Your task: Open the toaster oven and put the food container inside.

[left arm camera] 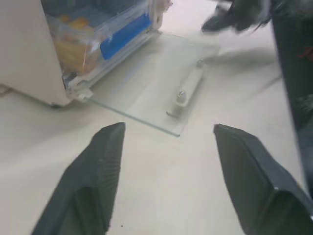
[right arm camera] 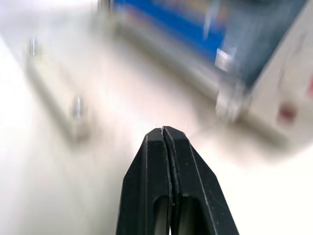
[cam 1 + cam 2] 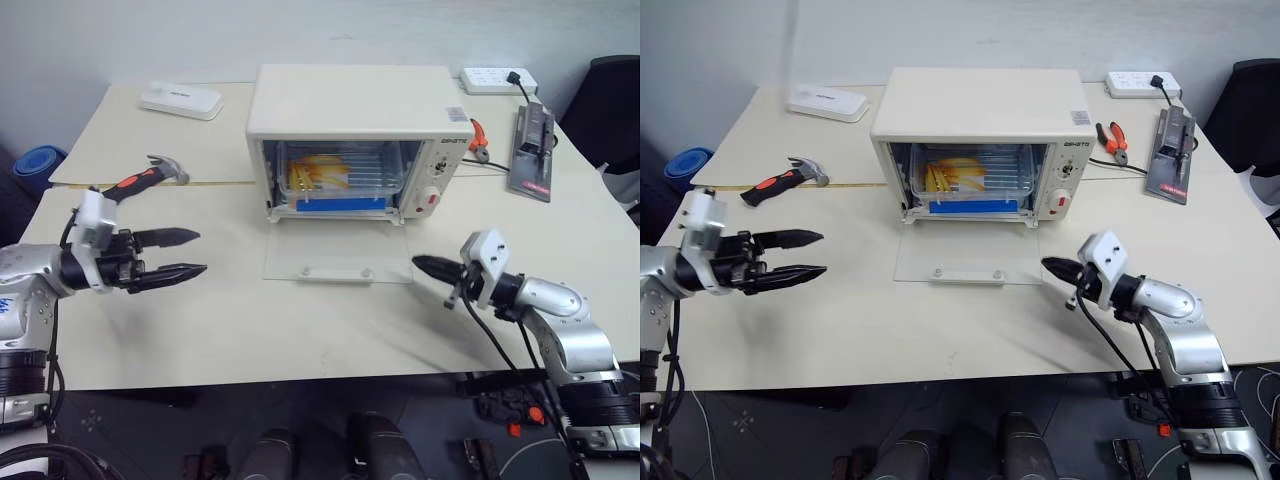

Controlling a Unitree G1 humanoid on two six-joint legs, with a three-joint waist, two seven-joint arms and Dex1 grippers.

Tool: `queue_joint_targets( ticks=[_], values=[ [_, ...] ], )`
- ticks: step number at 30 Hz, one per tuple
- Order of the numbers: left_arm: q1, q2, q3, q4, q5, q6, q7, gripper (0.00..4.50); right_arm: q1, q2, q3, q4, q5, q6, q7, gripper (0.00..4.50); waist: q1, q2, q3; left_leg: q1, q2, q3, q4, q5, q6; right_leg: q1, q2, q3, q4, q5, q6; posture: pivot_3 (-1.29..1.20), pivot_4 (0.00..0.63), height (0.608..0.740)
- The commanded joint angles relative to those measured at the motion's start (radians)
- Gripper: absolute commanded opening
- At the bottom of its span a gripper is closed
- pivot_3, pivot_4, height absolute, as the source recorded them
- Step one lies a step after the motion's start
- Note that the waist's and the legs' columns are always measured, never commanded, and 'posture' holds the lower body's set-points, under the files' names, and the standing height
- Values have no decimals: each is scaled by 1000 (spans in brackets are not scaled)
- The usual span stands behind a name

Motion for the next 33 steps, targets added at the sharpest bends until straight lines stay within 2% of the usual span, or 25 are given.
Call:
queue_joint_targets(
  ticks=[1, 3, 7, 12, 16, 20, 23, 26, 30, 33],
  values=[
    [-22, 27, -9, 45, -3, -30, -109, 4206, -52, -2, 31, 149, -52, -140, 83, 0, -1, 0, 0, 0, 0, 0, 0, 0, 0, 0, 0, 0, 0, 0, 0, 0, 150, 740],
    [-23, 21, -16, 39, -10, -26, -134, 4428, -88, 15, 54, 240, -81, -195, 103, 0, -4, 0, 0, 0, 0, 0, 0, 0, 0, -2, 0, 0, 1, 0, 0, 0, 150, 740],
    [-6, -14, -7, -13, -31, -21, -101, 4428, -138, 78, 69, 326, -80, -285, 135, 0, -11, 0, 0, 0, 1, 0, -1, 0, -1, -2, 1, 0, 1, 0, 0, 0, 150, 740],
    [77, -48, 63, -71, -47, -15, -9, 4428, -144, 172, -1, 226, 55, -307, 155, 0, -22, 1, 1, 0, 1, 0, -1, 0, -1, -2, 1, 0, 1, 0, 0, 0, 150, 740],
    [122, -82, 120, -47, -6, -111, 90, 4428, -176, 254, -124, 78, 285, -130, 44, 0, -22, 1, 1, -1, 1, 0, -1, 0, -1, -2, 1, 0, 1, 0, 0, 0, 150, 740],
    [177, -79, 131, -59, 15, -149, 112, 4428, -206, 266, -174, -18, 380, -15, -21, 0, -21, 1, 1, 0, 1, -1, -1, 0, -1, -2, 1, 0, 1, 0, 0, 0, 150, 740],
    [265, -65, 142, -73, 70, -212, 132, 4500, -170, 173, -143, -134, 373, 20, 83, 582, -21, 2, 1, 0, 1, -1, -2, -1, -1, -2, 1, 0, 0, 0, 0, 0, 150, 740],
    [348, -62, 173, -104, 80, -244, 145, 4500, -75, 62, -107, -199, 300, -35, 211, 1537, -13, 3, 1, -1, 1, -1, -3, -2, 1, -2, 1, 0, -1, 0, 0, 0, 150, 740],
    [423, -83, 181, -169, 97, -278, 192, 4500, 60, -30, -119, -175, 233, -124, 317, 2886, 5, 2, 1, -1, 1, 1, -1, -2, 2, -1, 0, 1, -3, 0, 0, 0, 150, 740],
    [455, -111, 172, -231, 106, -283, 250, 4500, 125, -48, -145, -100, 193, -211, 352, 3873, 13, 2, 1, 0, 1, 1, -1, -2, 2, 1, -1, 1, -2, 0, 1, 0, 150, 740]
  ],
)
